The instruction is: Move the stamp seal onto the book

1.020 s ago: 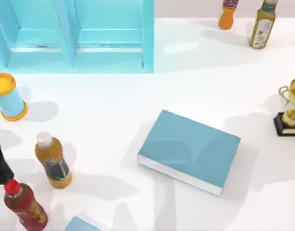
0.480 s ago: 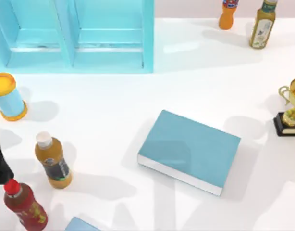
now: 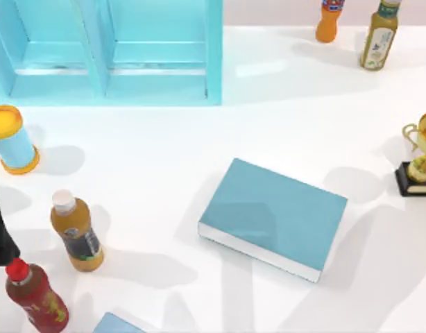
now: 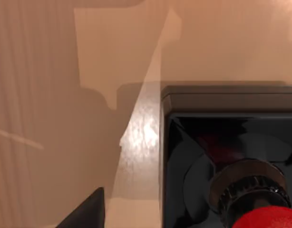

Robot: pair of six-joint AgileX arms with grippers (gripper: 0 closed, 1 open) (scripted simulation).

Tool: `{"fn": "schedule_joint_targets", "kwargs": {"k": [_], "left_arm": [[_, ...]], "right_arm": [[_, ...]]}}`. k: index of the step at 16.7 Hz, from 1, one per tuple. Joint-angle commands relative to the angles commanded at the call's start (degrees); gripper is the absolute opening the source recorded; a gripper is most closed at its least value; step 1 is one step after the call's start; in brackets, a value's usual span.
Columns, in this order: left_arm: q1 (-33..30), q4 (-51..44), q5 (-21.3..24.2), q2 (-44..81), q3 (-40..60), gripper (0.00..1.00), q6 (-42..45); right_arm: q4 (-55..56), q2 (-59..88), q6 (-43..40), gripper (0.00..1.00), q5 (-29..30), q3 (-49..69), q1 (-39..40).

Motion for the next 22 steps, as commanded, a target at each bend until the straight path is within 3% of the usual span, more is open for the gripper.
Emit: {"fn": "schedule_joint_targets", "kwargs": {"k": [12,22], "left_arm": [[0.0,0.0,0.0,0.0,0.0,1.0,0.0],[0.0,0.0,0.0,0.0,0.0,1.0,0.0]], "right_arm": [[0.0,0.0,0.0,0.02,0.0,0.0,0.0],[-0.16,-0.12,0.17,0.0,0.01,0.16,0.1]]}}
